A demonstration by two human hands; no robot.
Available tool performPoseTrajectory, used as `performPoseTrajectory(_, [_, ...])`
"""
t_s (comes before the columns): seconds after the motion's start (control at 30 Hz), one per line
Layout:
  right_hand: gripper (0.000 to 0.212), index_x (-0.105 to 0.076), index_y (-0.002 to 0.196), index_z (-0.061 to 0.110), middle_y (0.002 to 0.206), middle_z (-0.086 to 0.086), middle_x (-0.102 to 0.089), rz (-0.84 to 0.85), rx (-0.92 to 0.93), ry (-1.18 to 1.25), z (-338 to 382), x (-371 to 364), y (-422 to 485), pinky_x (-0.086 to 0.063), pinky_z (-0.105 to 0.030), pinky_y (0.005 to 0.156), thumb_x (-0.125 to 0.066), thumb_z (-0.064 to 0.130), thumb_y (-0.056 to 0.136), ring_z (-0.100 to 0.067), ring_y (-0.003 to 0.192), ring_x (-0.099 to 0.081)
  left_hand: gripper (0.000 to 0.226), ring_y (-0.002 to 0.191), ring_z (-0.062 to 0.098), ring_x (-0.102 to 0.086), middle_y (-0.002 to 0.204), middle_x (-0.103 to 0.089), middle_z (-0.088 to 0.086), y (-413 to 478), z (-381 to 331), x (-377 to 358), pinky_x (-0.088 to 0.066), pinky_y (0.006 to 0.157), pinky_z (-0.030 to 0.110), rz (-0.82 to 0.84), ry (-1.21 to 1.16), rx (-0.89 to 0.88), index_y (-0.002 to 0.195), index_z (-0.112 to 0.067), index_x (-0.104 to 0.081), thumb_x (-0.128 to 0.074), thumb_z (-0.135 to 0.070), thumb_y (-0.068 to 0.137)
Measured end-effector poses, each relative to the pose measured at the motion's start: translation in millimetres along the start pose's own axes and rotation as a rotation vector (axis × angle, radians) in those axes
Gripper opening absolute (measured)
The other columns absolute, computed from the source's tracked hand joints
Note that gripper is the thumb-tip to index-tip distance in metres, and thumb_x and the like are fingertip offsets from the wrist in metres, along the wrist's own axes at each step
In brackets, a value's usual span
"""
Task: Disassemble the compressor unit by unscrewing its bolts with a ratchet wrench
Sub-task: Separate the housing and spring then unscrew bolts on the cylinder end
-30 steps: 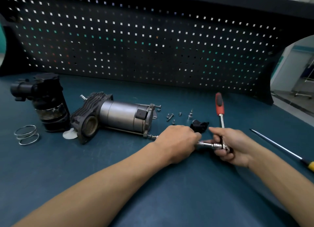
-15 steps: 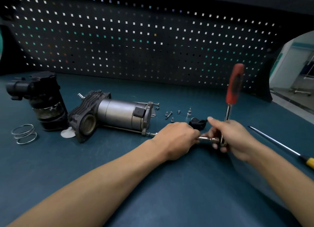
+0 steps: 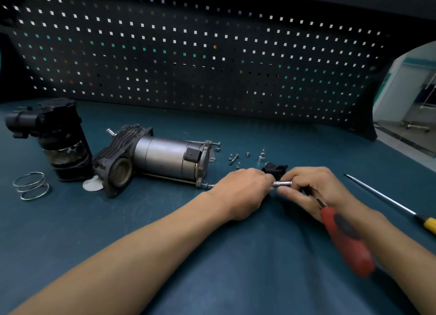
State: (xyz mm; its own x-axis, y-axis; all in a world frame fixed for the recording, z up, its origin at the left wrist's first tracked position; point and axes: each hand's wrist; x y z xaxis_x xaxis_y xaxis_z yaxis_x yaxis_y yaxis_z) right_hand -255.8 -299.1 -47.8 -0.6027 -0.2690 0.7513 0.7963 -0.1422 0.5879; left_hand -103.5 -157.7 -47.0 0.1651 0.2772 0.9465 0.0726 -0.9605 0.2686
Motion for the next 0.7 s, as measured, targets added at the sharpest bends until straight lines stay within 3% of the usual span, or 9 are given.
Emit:
performPoseTrajectory(0.1, [0.058,-0.057,0.047,0.021,0.059,-0.002,-0.063,0.022,-0.478,0.276,12,-1,5,-0.034,-0.018,0.045,-0.058,0.060,0.090,-0.008,0.046,-0.048,0.020,0.091,0.035,-0.060,0.100,-0.064,0.008,-1,-2,0,-0.040,0.068,0.038,-0.013,0.062,-0.018,0.101,-0.015,-0.059,-0.046,-0.030,0.102])
performPoseTrajectory(0.17, [0.059,-0.054,0.045,0.018,0.061,-0.013,-0.059,-0.015,-0.946,0.597,14,3,13,-0.026,-0.019,0.034,-0.061,0.054,0.092,-0.014,0.039,-0.042,0.020,0.090,0.036,-0.060,0.099,-0.065,0.008,-3,-4,0,-0.040,0.067,0.039,-0.030,0.111,-0.035,0.100,-0.015,-0.061,-0.048,-0.031,0.100])
performPoseTrajectory(0.23, [0.053,-0.049,0.051,0.016,0.066,-0.012,-0.063,-0.037,-1.130,0.779,14,4,14,-0.022,-0.015,0.031,-0.064,0.042,0.095,-0.014,0.035,-0.039,0.022,0.091,0.035,-0.060,0.100,-0.065,0.007,-5,-5,1,-0.039,0.067,0.038,-0.049,0.128,-0.042,0.102,-0.016,-0.062,-0.049,-0.032,0.100])
performPoseTrajectory(0.33, [0.052,-0.047,0.053,0.012,0.071,-0.014,-0.072,0.028,-0.944,0.627,16,3,7,-0.027,-0.020,0.033,-0.064,0.038,0.095,-0.016,0.036,-0.042,0.024,0.092,0.035,-0.059,0.100,-0.063,0.009,-6,-8,0,-0.035,0.067,0.036,-0.044,0.135,-0.050,0.100,-0.013,-0.061,-0.048,-0.034,0.101])
performPoseTrajectory(0.4, [0.047,-0.058,0.056,0.013,0.061,-0.008,-0.067,0.035,-0.588,0.333,15,5,4,-0.038,-0.030,0.044,-0.064,0.042,0.093,-0.016,0.045,-0.050,0.027,0.094,0.034,-0.059,0.101,-0.062,0.008,-5,-7,0,-0.035,0.068,0.037,-0.049,0.104,-0.041,0.100,-0.012,-0.059,-0.045,-0.035,0.102])
performPoseTrajectory(0.47, [0.030,-0.064,0.066,0.029,0.066,0.004,-0.067,0.040,-0.199,0.132,12,12,5,-0.047,-0.029,0.059,-0.065,0.040,0.095,-0.011,0.058,-0.059,0.028,0.095,0.033,-0.058,0.104,-0.060,0.007,-4,-5,0,-0.034,0.069,0.037,-0.056,0.058,-0.029,0.104,-0.013,-0.055,-0.039,-0.035,0.104])
performPoseTrajectory(0.53, [0.030,-0.057,0.066,0.037,0.072,0.008,-0.068,0.081,-0.050,0.069,10,12,3,-0.045,-0.024,0.061,-0.061,0.043,0.095,-0.010,0.062,-0.060,0.027,0.096,0.032,-0.057,0.105,-0.059,0.006,-4,-2,-1,-0.036,0.070,0.038,-0.024,0.043,-0.034,0.106,-0.013,-0.053,-0.036,-0.033,0.105])
performPoseTrajectory(0.6, [0.050,-0.057,0.055,0.030,0.064,-0.001,-0.062,0.133,-0.259,0.188,15,6,2,-0.040,-0.025,0.055,-0.052,0.063,0.093,-0.010,0.055,-0.053,0.024,0.096,0.033,-0.058,0.105,-0.061,0.007,-4,-1,-3,-0.038,0.070,0.038,0.004,0.062,-0.033,0.103,-0.013,-0.055,-0.039,-0.030,0.105])
performPoseTrajectory(0.7, [0.067,-0.057,0.049,0.016,0.070,-0.025,-0.059,0.012,-0.886,0.596,20,4,10,-0.029,-0.022,0.037,-0.049,0.067,0.092,-0.019,0.044,-0.045,0.023,0.093,0.035,-0.059,0.101,-0.063,0.009,-3,-4,0,-0.033,0.066,0.035,-0.024,0.116,-0.039,0.098,-0.013,-0.059,-0.046,-0.032,0.102])
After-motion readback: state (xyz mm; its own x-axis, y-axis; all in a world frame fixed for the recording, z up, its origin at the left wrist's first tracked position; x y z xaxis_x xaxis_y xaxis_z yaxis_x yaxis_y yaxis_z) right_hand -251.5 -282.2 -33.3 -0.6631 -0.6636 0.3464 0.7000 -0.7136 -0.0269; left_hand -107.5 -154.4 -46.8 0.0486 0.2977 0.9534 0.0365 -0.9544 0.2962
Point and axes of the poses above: each hand's wrist, its own y-axis towards the middle knuckle, its own x-axis out of the back of the hand, z = x × y
